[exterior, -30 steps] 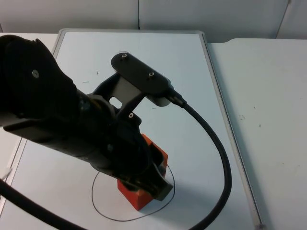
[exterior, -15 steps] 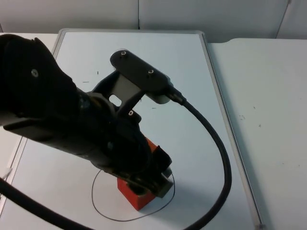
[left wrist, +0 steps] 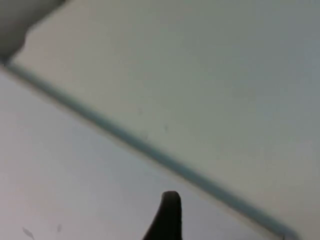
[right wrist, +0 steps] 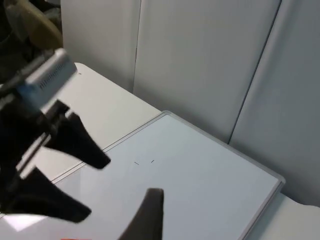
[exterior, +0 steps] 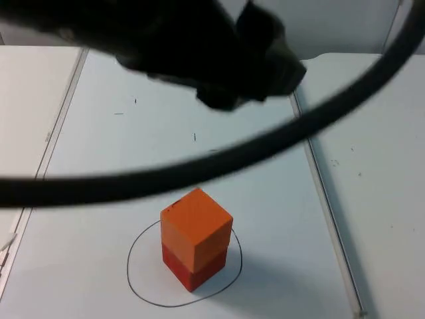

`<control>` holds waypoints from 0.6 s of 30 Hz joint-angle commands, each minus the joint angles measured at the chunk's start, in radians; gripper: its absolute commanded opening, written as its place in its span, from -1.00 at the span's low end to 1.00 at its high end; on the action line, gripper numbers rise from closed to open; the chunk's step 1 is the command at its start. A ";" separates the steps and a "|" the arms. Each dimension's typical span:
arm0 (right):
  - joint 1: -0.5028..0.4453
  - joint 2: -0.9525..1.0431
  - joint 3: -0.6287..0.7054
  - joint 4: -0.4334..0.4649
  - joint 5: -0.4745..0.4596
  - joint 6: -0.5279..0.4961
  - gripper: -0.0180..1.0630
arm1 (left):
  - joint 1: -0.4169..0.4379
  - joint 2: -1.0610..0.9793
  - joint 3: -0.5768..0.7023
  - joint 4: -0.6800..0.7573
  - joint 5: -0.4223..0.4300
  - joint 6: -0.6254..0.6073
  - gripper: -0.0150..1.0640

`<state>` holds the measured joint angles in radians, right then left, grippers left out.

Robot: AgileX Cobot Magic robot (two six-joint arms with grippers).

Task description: Pick up one cube with the left hand and another cube with the right hand. First place the cube in the right hand at the target position, then stack the cube in the left hand on top.

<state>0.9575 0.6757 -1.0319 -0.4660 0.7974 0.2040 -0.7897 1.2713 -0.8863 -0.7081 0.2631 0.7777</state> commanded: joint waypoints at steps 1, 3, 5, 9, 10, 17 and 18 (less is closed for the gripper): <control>0.005 -0.002 0.005 0.000 -0.019 0.005 0.63 | -0.007 -0.064 -0.028 0.032 0.040 -0.003 0.43; 0.005 -0.002 0.005 0.000 -0.019 0.005 0.63 | -0.007 -0.153 -0.056 0.075 0.048 -0.003 0.43; 0.005 -0.002 0.005 0.000 -0.019 -0.003 0.63 | -0.007 -0.234 -0.060 0.103 0.043 -0.003 0.43; 0.005 -0.005 0.005 0.030 -0.013 -0.052 0.63 | -0.007 -0.385 -0.060 0.330 0.105 -0.190 0.43; 0.005 -0.005 0.005 0.030 -0.013 -0.052 0.63 | -0.007 -0.385 -0.060 0.330 0.105 -0.190 0.43; 0.005 -0.127 0.211 0.098 -0.144 -0.086 0.63 | -0.007 -0.482 -0.001 0.857 0.366 -0.704 0.43; 0.005 -0.150 0.248 0.098 -0.146 -0.070 0.63 | -0.007 -0.491 0.018 0.892 0.399 -0.754 0.43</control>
<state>0.9575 0.5635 -0.8400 -0.3769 0.6840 0.1211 -0.7897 0.7917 -0.8947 0.0776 0.5911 0.1504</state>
